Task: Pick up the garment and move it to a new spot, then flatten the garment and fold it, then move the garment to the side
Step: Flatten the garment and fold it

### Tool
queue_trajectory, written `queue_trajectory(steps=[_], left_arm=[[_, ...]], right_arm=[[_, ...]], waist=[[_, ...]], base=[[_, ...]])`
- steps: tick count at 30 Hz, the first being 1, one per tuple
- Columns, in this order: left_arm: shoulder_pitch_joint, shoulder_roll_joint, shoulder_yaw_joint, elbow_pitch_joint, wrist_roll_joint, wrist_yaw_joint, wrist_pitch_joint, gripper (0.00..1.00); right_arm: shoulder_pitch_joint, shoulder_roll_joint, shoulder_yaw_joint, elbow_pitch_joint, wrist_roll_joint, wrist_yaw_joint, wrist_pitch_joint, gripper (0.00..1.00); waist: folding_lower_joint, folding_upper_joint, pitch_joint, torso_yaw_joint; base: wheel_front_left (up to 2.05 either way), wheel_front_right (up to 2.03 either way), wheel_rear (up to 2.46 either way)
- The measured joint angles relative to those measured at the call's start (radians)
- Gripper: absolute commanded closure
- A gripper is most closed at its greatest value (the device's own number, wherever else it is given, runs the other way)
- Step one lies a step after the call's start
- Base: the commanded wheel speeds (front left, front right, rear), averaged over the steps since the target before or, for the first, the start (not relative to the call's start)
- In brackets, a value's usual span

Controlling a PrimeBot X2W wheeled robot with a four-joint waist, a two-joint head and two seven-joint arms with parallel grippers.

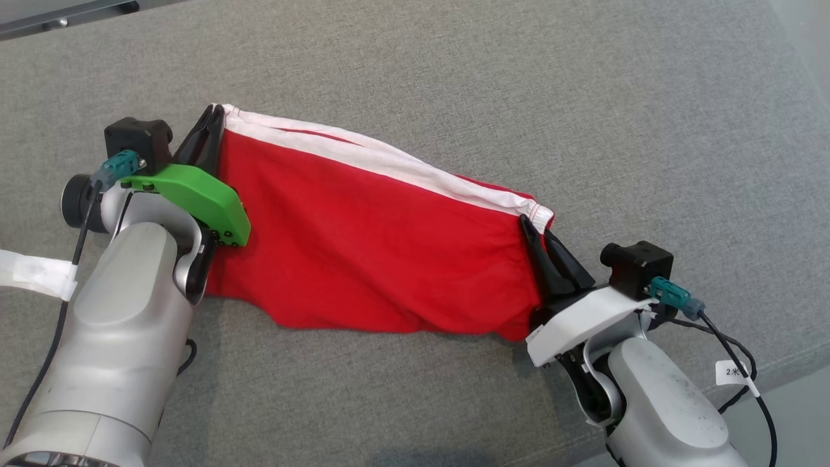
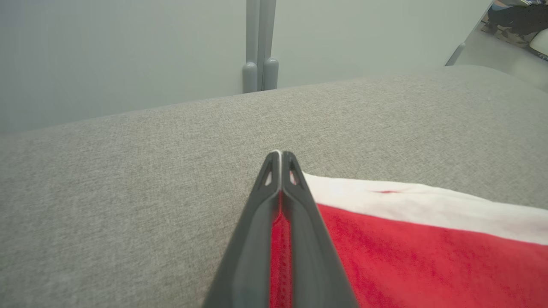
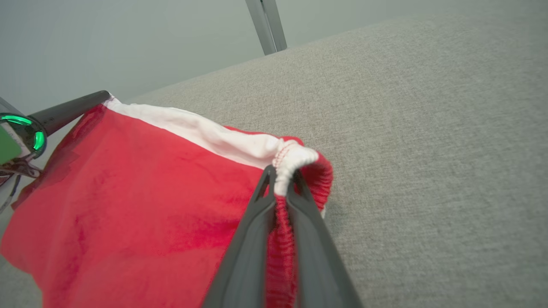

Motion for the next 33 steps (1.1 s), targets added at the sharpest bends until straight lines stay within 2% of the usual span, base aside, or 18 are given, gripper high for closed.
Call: queue_trajectory(steps=[2,3,4,5,6,7,8,17,22,27,33], left_arm=[[-0.012,-0.002,-0.011,0.017,-0.005,0.000,-0.002,0.99],[-0.018,-0.003,-0.015,0.024,-0.008,0.000,-0.003,0.97],[-0.025,-0.003,-0.018,0.031,-0.009,0.000,-0.003,0.91],[-0.031,-0.004,-0.020,0.039,-0.011,0.000,-0.003,0.70],[-0.036,-0.005,-0.023,0.048,-0.015,0.000,-0.004,0.53],[-0.039,-0.007,-0.027,0.054,-0.018,0.000,-0.004,0.19],[-0.040,-0.009,-0.033,0.060,-0.020,0.000,-0.004,0.00],[-0.037,-0.020,-0.074,0.077,-0.064,0.000,-0.006,0.00],[0.028,-0.035,-0.105,0.045,-0.104,-0.001,-0.006,0.00],[0.100,-0.026,-0.137,0.033,-0.145,-0.001,-0.006,0.00],[0.157,0.007,-0.174,0.040,-0.197,-0.001,0.048,0.00]], right_arm=[[-0.003,0.000,0.002,0.004,0.000,0.000,0.000,0.60],[-0.006,0.000,0.002,0.005,0.000,0.000,0.000,0.51],[-0.009,0.000,0.002,0.008,0.000,0.000,0.000,0.00],[-0.011,0.000,0.002,0.011,-0.001,0.000,0.000,0.00],[-0.011,0.000,0.001,0.012,-0.002,0.000,0.000,0.00],[-0.012,0.000,-0.001,0.014,-0.005,0.000,0.000,0.00],[-0.012,0.000,-0.004,0.015,-0.011,0.000,0.000,0.00],[0.025,0.001,-0.054,0.007,-0.062,0.000,0.000,0.00],[0.078,0.001,-0.104,-0.012,-0.096,0.000,0.000,0.00],[0.134,0.002,-0.151,-0.043,-0.130,0.000,0.000,0.00],[0.180,0.002,-0.198,-0.107,-0.154,0.000,0.014,0.00]], waist=[[0.0000,0.0000,0.000,-0.003],[0.0000,0.0000,0.001,-0.004],[0.0000,0.0000,0.001,-0.005],[0.0000,0.0000,0.001,-0.006],[0.0000,0.0000,0.000,-0.006],[0.0000,0.0000,0.000,-0.007],[0.0000,0.0000,-0.002,-0.007],[0.0000,0.0000,-0.038,0.004],[0.0000,0.0000,-0.072,0.017],[0.0000,0.0000,-0.110,0.031],[0.0000,0.0000,-0.158,0.041]], base=[[0.00,0.00,0.00],[0.00,0.00,0.00],[0.00,0.00,0.00],[0.00,0.00,0.00],[0.00,0.00,0.00],[0.00,0.00,0.00],[0.00,0.00,0.00],[0.00,0.00,0.00],[0.00,0.00,0.00],[0.00,0.00,0.00],[0.00,0.00,0.00]])
